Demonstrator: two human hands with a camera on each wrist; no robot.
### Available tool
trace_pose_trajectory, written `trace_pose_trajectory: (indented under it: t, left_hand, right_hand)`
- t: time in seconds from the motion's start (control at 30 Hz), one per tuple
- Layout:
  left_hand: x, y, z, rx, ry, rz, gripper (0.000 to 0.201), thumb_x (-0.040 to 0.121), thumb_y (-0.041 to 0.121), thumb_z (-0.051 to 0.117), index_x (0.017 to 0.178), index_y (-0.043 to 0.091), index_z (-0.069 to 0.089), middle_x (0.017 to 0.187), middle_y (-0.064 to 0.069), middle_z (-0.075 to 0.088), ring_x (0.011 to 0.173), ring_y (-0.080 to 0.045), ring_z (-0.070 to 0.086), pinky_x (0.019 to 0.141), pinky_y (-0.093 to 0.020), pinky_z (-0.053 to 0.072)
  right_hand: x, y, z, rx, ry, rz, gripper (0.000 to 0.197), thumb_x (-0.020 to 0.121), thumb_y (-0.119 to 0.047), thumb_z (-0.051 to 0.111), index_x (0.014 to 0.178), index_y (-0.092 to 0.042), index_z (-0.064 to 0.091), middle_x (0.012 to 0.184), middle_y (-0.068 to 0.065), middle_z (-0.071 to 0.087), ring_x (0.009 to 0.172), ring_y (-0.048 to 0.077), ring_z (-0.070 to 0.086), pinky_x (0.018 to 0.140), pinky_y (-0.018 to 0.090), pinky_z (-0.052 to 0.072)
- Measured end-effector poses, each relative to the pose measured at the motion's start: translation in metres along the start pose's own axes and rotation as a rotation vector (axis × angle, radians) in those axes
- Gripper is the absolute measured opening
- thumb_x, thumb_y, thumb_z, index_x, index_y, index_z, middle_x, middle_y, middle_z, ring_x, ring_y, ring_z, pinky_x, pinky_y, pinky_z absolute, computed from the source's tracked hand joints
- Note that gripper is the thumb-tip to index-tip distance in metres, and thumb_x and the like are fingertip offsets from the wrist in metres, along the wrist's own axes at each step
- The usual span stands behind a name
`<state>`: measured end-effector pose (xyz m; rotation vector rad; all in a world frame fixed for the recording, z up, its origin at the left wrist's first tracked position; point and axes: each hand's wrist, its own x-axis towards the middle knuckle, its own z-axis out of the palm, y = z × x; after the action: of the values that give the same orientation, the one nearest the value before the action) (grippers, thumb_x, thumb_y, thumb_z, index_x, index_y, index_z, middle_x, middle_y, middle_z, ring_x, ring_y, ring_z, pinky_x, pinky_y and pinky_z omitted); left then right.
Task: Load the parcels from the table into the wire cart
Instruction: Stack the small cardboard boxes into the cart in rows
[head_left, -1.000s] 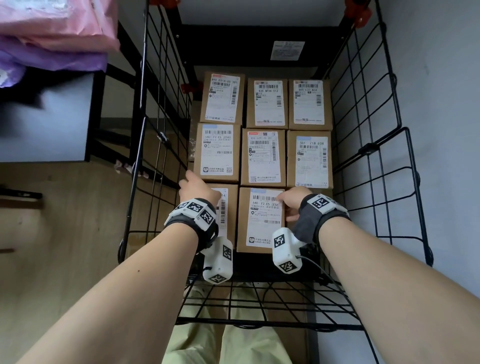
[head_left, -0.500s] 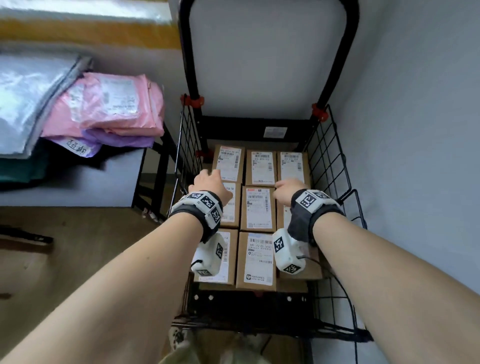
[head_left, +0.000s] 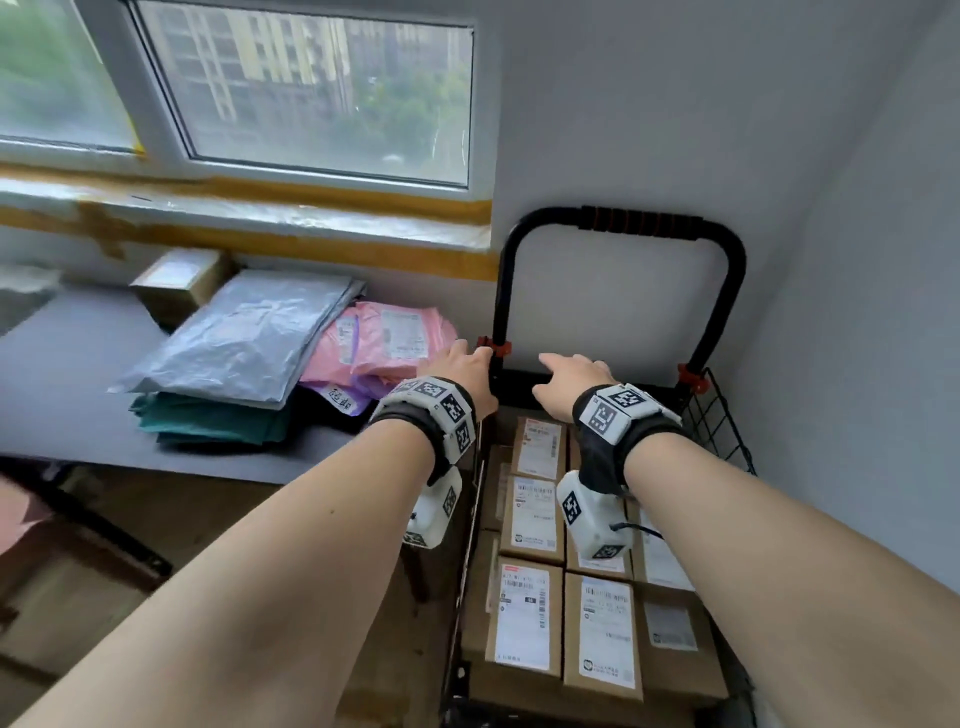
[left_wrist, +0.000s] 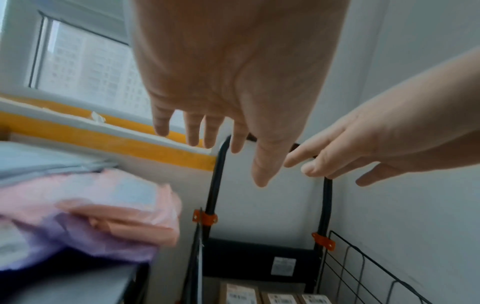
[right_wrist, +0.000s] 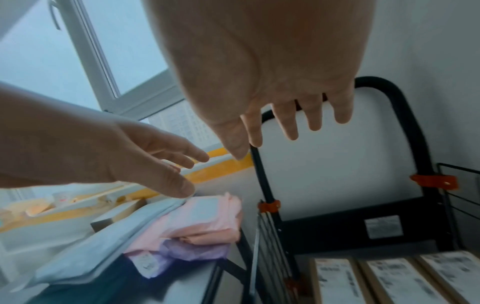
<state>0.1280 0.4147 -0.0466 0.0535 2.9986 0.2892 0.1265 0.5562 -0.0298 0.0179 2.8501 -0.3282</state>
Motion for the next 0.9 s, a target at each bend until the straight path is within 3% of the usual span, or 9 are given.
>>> trace_pose_trajectory:
  t: [0.1, 0.2, 0.3, 0.43, 0.5, 0.6, 0.9]
  left_hand:
    - [-0.015, -0.043, -0.028, 0.040, 0.048, 0.007, 0.059, 0.086, 0.035, 0.061, 0.139, 0.021, 0.039, 0.144, -0.007, 0.036, 0.133, -0.028, 0.036, 0.106, -0.046, 0.031]
    - [-0.031, -0.088, -0.049, 0.072, 0.058, 0.019, 0.075, 0.080, 0.049, 0.066, 0.142, 0.020, 0.036, 0.145, -0.007, 0.036, 0.135, -0.027, 0.032, 0.108, -0.044, 0.029]
    - [-0.050, -0.135, -0.066, 0.099, 0.070, 0.023, 0.078, 0.081, 0.055, 0.062, 0.145, 0.020, 0.034, 0.149, -0.006, 0.031, 0.139, -0.024, 0.026, 0.111, -0.046, 0.023]
    - [-0.072, -0.205, -0.083, 0.123, 0.118, -0.036, 0.063, 0.085, 0.039, 0.061, 0.141, 0.023, 0.038, 0.144, -0.005, 0.038, 0.135, -0.024, 0.032, 0.109, -0.046, 0.026]
    - [-0.082, -0.238, -0.092, 0.138, 0.129, -0.074, 0.057, 0.087, 0.033, 0.058, 0.140, 0.022, 0.040, 0.143, -0.005, 0.039, 0.135, -0.023, 0.033, 0.109, -0.045, 0.026]
    - [-0.095, -0.282, -0.102, 0.156, 0.120, -0.110, 0.054, 0.089, 0.032, 0.053, 0.140, 0.022, 0.039, 0.141, -0.006, 0.040, 0.133, -0.024, 0.034, 0.107, -0.046, 0.027]
    - [-0.099, -0.391, -0.116, 0.128, 0.125, -0.225, 0.048, 0.089, 0.029, 0.051, 0.136, 0.022, 0.043, 0.132, -0.005, 0.045, 0.128, -0.023, 0.038, 0.102, -0.042, 0.031]
  right_hand:
    - [-0.017, -0.056, -0.006, 0.006, 0.026, -0.039, 0.047, 0.094, -0.029, 0.042, 0.142, -0.029, 0.039, 0.145, 0.008, 0.039, 0.136, 0.033, 0.028, 0.112, 0.045, 0.029]
    - [-0.034, -0.115, -0.007, -0.034, 0.022, -0.102, 0.040, 0.096, -0.028, 0.041, 0.134, -0.021, 0.047, 0.138, 0.008, 0.050, 0.131, 0.031, 0.039, 0.110, 0.043, 0.031]
    - [-0.046, -0.174, -0.001, -0.064, 0.026, -0.143, 0.040, 0.095, -0.031, 0.039, 0.134, -0.024, 0.048, 0.136, 0.007, 0.054, 0.127, 0.030, 0.046, 0.107, 0.041, 0.035]
    - [-0.063, -0.248, 0.008, -0.175, 0.052, -0.250, 0.046, 0.095, -0.020, 0.044, 0.141, -0.023, 0.043, 0.139, 0.005, 0.052, 0.127, 0.026, 0.049, 0.100, 0.031, 0.040]
    - [-0.073, -0.282, 0.014, -0.193, 0.051, -0.274, 0.047, 0.098, -0.018, 0.040, 0.145, -0.020, 0.039, 0.146, 0.004, 0.044, 0.133, 0.024, 0.043, 0.104, 0.030, 0.036]
    - [-0.073, -0.327, 0.026, -0.159, 0.013, -0.287, 0.051, 0.097, -0.026, 0.039, 0.148, -0.023, 0.031, 0.154, 0.002, 0.034, 0.140, 0.024, 0.033, 0.111, 0.031, 0.028]
    - [-0.044, -0.431, 0.045, -0.196, -0.029, -0.384, 0.047, 0.099, -0.022, 0.037, 0.146, -0.021, 0.034, 0.150, 0.003, 0.039, 0.134, 0.025, 0.040, 0.105, 0.030, 0.034]
